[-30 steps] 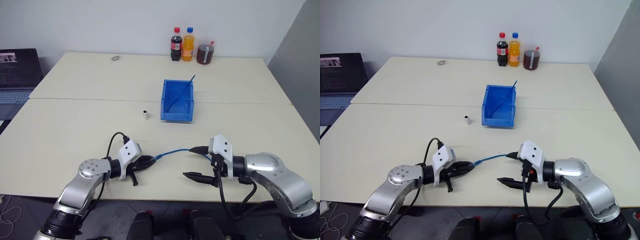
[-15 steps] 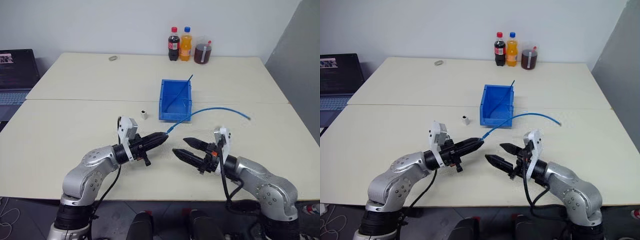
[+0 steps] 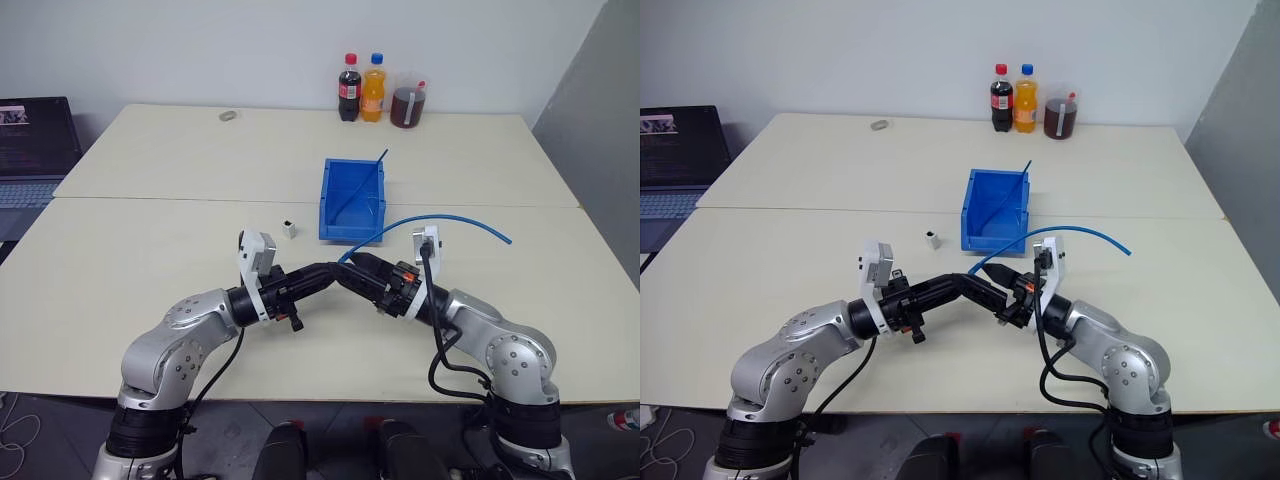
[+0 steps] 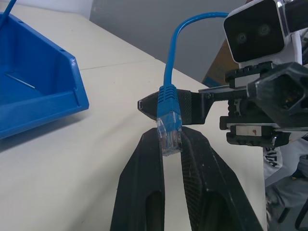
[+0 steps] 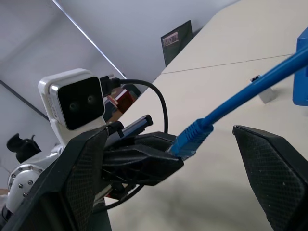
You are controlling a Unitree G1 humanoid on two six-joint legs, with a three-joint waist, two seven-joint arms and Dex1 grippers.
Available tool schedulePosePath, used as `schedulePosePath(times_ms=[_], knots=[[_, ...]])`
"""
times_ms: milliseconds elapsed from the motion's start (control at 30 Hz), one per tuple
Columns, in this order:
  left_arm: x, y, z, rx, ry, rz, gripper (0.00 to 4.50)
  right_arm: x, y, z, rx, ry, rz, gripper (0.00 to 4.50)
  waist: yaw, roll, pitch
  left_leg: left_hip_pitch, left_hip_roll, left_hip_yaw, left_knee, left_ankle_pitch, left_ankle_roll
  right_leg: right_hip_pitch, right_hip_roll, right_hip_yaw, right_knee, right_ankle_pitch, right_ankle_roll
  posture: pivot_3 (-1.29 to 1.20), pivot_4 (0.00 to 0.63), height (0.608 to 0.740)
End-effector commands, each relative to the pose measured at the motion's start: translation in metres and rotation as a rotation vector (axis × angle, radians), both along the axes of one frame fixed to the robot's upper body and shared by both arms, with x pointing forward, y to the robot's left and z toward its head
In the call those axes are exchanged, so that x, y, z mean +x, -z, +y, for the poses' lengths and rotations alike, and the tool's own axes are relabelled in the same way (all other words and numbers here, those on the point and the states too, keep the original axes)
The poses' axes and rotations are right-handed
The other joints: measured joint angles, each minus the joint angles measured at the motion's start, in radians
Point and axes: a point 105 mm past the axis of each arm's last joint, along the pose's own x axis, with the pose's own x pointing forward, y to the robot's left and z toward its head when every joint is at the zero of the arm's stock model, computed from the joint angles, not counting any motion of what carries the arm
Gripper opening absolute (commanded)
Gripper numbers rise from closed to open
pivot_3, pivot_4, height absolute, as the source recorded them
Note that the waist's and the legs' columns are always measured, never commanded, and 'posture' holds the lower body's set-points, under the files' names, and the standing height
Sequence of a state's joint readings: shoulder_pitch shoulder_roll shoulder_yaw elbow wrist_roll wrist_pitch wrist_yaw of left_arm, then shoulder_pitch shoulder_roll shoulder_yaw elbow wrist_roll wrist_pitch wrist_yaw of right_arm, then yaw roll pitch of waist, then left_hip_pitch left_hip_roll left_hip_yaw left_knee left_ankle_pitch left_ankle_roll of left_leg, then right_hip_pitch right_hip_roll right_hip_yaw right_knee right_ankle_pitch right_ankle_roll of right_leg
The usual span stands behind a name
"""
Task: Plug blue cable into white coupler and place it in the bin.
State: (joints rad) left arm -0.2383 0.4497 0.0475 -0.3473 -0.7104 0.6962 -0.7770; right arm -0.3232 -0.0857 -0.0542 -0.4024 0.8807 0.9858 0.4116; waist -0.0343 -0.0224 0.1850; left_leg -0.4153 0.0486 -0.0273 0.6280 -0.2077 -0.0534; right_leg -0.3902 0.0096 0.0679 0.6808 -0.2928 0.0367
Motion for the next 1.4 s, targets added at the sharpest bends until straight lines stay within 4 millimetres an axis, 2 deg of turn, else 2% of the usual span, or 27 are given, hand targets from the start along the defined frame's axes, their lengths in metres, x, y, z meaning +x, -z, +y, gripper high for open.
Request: schedulePosePath(times_ms=[33, 67, 200, 600, 833, 867, 1000, 1133, 1267, 1400], knots=[[-0.006, -0.010, -0.002, -0.008, 0.029, -0.040, 0.22, -0.002, -0.013, 0.006, 0.043, -0.039, -0.033, 4.04, 0.000, 0.000, 0.000, 0.000, 0.000, 0.000, 0.000, 0.000, 0.000, 0.000, 0.000, 0.000, 0.000, 0.000, 0.000, 0.00, 0.150, 0.740], [-0.007, -0.010, -0.001, -0.007, 0.029, -0.039, 0.22, -0.003, -0.012, 0.007, 0.041, -0.052, -0.031, 3.91, 0.000, 0.000, 0.000, 0.000, 0.000, 0.000, 0.000, 0.000, 0.000, 0.000, 0.000, 0.000, 0.000, 0.000, 0.000, 0.00, 0.150, 0.740], [-0.008, -0.009, -0.002, -0.006, 0.032, -0.037, 0.22, -0.004, -0.012, 0.010, 0.044, -0.077, -0.026, 2.88, 0.000, 0.000, 0.000, 0.000, 0.000, 0.000, 0.000, 0.000, 0.000, 0.000, 0.000, 0.000, 0.000, 0.000, 0.000, 0.00, 0.150, 0.740], [-0.009, -0.008, 0.000, -0.010, 0.032, -0.027, 0.20, -0.008, -0.012, 0.013, 0.043, -0.118, -0.021, 0.22, 0.000, 0.000, 0.000, 0.000, 0.000, 0.000, 0.000, 0.000, 0.000, 0.000, 0.000, 0.000, 0.000, 0.000, 0.000, 0.00, 0.150, 0.740], [-0.009, -0.001, 0.002, 0.030, 0.020, -0.032, 0.20, -0.009, -0.011, 0.013, 0.037, -0.128, -0.022, 0.11, 0.000, 0.000, 0.000, 0.000, 0.000, 0.000, 0.000, 0.000, 0.000, -0.001, 0.000, 0.000, 0.000, 0.000, 0.000, 0.00, 0.150, 0.740], [-0.011, 0.002, 0.002, 0.046, 0.027, -0.029, 0.90, -0.009, -0.011, 0.013, 0.036, -0.128, -0.023, 0.11, 0.000, 0.000, 0.000, 0.000, 0.000, 0.000, 0.000, 0.000, 0.000, -0.001, 0.000, 0.000, 0.000, 0.000, 0.000, 0.00, 0.150, 0.740], [-0.013, 0.007, 0.005, 0.069, 0.035, -0.021, 1.63, -0.008, -0.011, 0.013, 0.034, -0.127, -0.026, 0.11, 0.000, 0.000, 0.000, 0.000, 0.000, 0.000, -0.001, 0.000, 0.000, -0.001, 0.000, 0.001, 0.000, 0.000, 0.000, 0.00, 0.150, 0.740], [-0.019, 0.014, 0.015, 0.113, 0.034, -0.002, 2.39, -0.009, -0.010, 0.012, 0.030, -0.125, -0.028, 0.11, -0.001, 0.000, 0.000, -0.001, 0.000, 0.000, -0.001, 0.000, 0.000, -0.001, 0.000, 0.001, 0.000, 0.000, 0.000, 0.00, 0.150, 0.740], [-0.029, 0.034, 0.040, 0.245, 0.030, 0.038, 3.22, -0.007, -0.008, 0.010, 0.020, -0.112, -0.032, 0.11, -0.005, 0.000, 0.000, -0.001, 0.000, 0.001, -0.001, 0.000, 0.000, -0.002, 0.000, 0.001, 0.000, 0.000, 0.000, 0.00, 0.150, 0.740], [-0.023, 0.053, 0.075, 0.383, -0.082, 0.014, 3.98, -0.007, -0.005, 0.008, 0.007, -0.105, -0.035, 0.11, -0.007, 0.001, 0.000, -0.001, 0.001, 0.001, -0.003, 0.000, 0.000, -0.004, 0.000, 0.001, 0.000, -0.001, -0.002, 0.00, 0.150, 0.740]])
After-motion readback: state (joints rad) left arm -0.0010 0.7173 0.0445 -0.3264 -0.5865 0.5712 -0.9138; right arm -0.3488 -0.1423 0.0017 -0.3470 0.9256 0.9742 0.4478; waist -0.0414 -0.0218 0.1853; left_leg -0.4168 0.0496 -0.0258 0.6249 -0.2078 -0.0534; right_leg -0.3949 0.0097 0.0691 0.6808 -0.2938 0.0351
